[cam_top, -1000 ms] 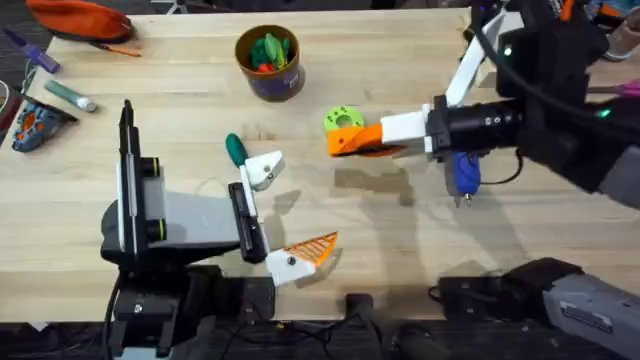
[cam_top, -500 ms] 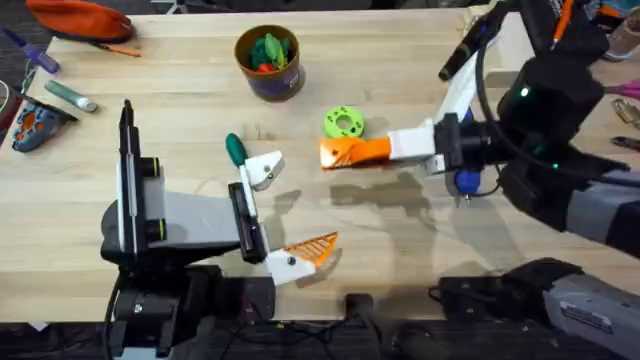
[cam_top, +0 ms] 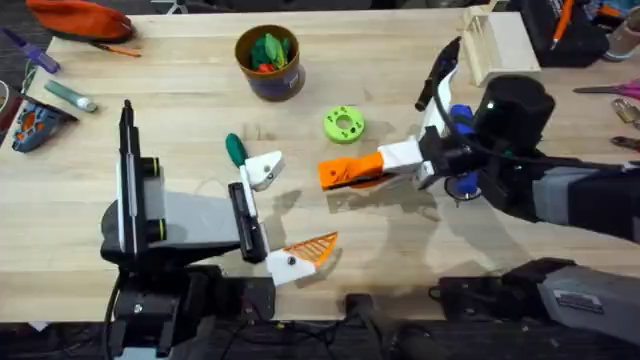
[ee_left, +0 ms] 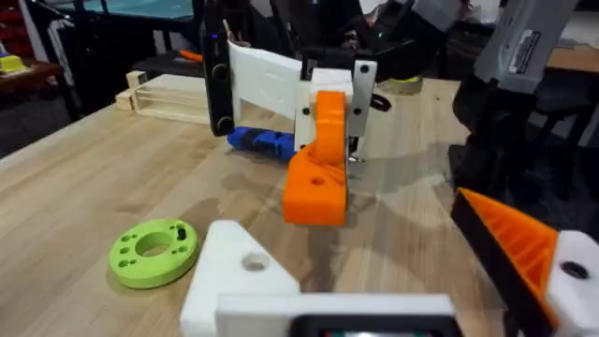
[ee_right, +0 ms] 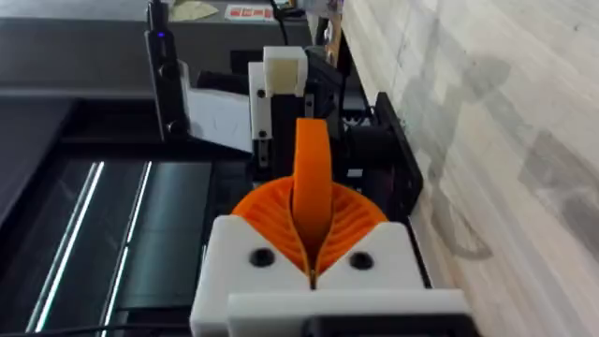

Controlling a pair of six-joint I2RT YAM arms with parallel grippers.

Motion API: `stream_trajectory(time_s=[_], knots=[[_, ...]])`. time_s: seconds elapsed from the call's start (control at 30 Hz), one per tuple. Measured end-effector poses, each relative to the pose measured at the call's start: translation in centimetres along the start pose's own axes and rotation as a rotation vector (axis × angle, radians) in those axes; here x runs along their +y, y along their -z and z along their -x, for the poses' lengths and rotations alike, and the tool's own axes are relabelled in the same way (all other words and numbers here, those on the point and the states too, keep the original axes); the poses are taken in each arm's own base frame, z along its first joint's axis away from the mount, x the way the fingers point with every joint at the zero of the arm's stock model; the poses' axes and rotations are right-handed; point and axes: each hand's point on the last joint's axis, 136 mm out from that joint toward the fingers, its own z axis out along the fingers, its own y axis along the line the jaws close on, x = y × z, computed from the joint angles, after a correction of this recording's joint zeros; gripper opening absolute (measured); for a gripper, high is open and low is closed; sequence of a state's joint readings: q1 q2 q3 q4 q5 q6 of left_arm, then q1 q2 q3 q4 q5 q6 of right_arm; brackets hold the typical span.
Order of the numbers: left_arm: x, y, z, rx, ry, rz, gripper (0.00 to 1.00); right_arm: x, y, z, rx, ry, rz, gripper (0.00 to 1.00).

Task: Pick up the gripper from the table and insert it into the empty holder that is missing its gripper. Then pick up a screw, insert it into the mounting hole, and use the screwdriver to tighten it. Finally, clean up the table by picking up the vegetable and placing it into the bucket.

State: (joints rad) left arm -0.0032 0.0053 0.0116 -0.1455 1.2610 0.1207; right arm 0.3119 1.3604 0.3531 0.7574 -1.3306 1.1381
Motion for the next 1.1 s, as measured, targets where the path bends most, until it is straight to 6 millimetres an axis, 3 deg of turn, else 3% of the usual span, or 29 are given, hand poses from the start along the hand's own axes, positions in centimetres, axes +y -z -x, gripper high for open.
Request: stream_trajectory(time_s=[0.4,0.7,0.87,0.9,1.1], knots=[[0.0,0.0,0.0,0.0,0.0,0.0,0.985,0.0,-0.1,-0.3,0.048,0.029,0.03,0.009],[0.0,0.0,0.0,0.0,0.0,0.0,0.985,1.8,-1.7,0.0,0.112,0.06,0.05,0.009],[0.0,0.0,0.0,0.0,0.0,0.0,0.986,0.9,-2.2,0.7,0.125,0.026,0.044,0.009],[0.0,0.0,0.0,0.0,0.0,0.0,0.985,-0.3,-2.8,0.7,0.139,0.02,0.039,0.009],[0.0,0.0,0.0,0.0,0.0,0.0,0.986,0.1,-3.4,1.2,0.109,0.092,0.039,0.009]])
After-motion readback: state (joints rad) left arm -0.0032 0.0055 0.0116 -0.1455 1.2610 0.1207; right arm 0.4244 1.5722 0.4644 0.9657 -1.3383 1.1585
